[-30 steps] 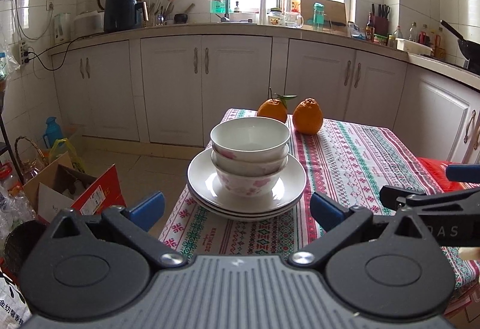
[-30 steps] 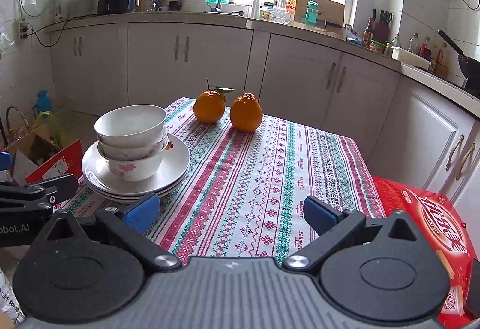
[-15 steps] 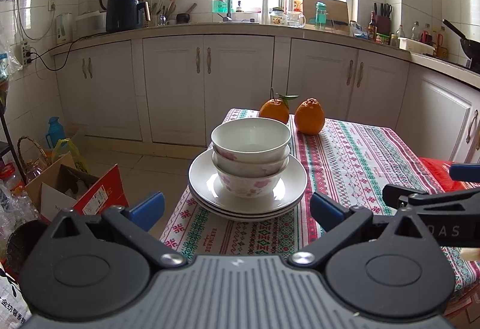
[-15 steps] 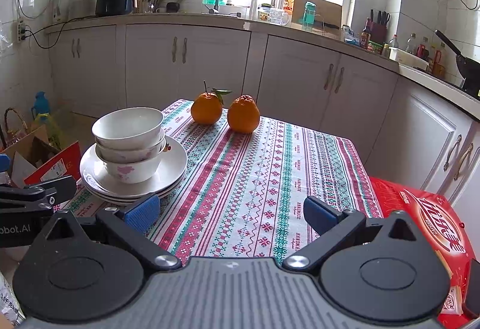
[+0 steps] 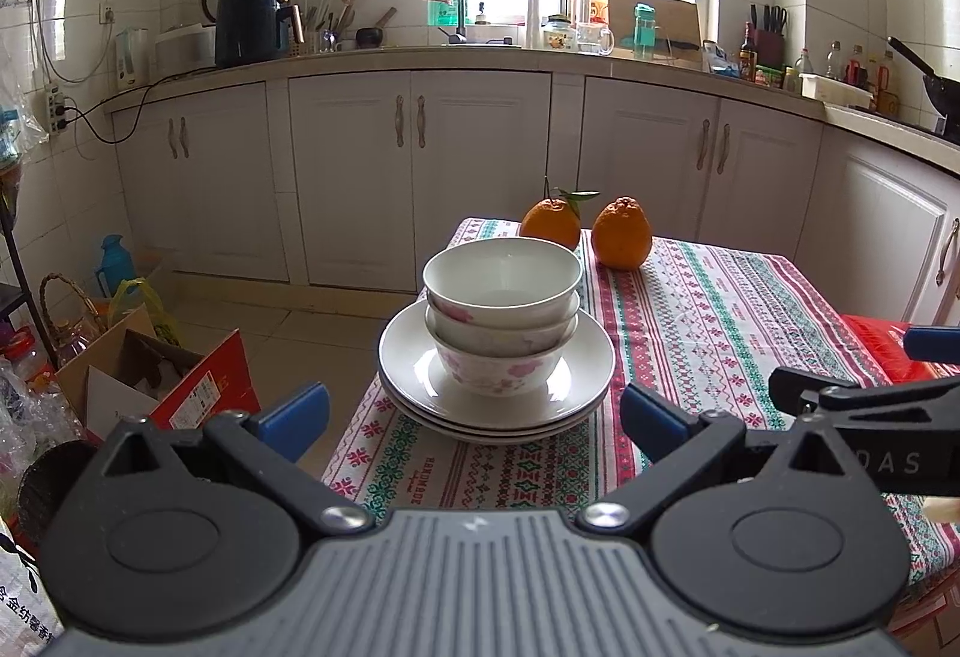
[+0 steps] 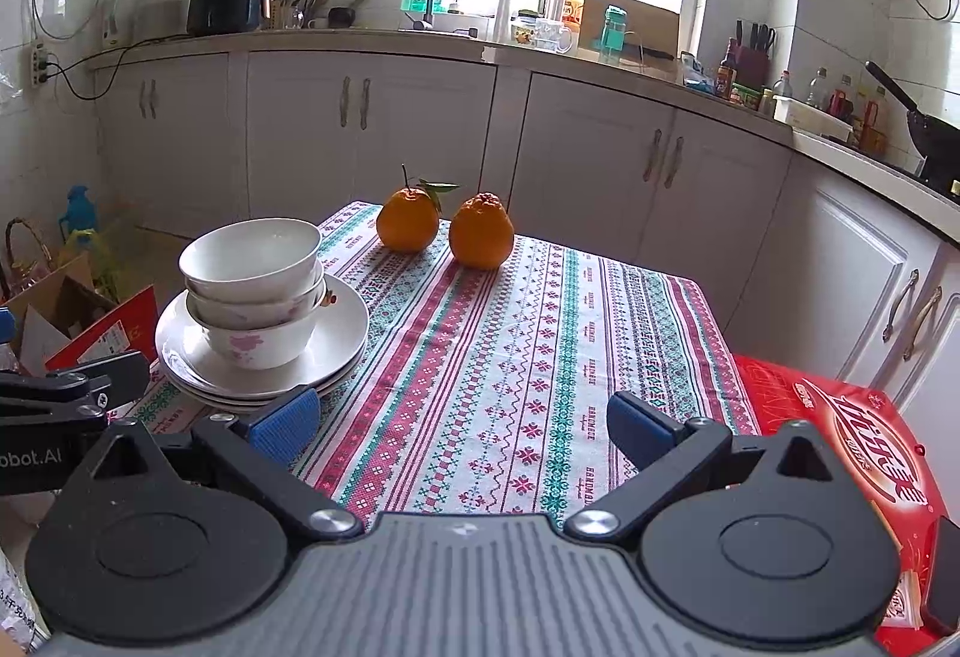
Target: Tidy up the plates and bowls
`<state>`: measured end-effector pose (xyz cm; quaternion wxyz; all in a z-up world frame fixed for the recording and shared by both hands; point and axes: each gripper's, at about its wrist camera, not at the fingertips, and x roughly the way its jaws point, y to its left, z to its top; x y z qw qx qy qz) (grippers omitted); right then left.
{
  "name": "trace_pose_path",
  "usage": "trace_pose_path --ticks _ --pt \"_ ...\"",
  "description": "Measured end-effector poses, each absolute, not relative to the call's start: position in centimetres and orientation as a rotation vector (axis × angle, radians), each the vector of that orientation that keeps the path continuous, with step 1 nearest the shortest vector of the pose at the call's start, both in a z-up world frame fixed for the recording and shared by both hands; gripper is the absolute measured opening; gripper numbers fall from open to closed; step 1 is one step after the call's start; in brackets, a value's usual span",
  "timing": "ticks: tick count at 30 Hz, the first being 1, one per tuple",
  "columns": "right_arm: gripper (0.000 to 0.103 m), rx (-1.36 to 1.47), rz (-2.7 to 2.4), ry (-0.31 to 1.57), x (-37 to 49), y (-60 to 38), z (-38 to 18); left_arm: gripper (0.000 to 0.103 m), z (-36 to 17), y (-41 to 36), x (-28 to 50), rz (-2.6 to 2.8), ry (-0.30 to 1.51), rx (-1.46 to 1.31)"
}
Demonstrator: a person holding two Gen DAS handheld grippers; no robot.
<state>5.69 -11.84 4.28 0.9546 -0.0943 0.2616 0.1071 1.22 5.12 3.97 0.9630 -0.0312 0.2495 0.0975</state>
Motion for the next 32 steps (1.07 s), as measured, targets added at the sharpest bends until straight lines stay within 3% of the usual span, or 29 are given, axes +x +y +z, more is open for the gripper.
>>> trace_pose_path --ticks 32 --pt "0.103 -0.195 0.207 0.524 5.50 -11.98 4.67 0.102 4.12 4.85 1.01 0.201 0.510 -0.067"
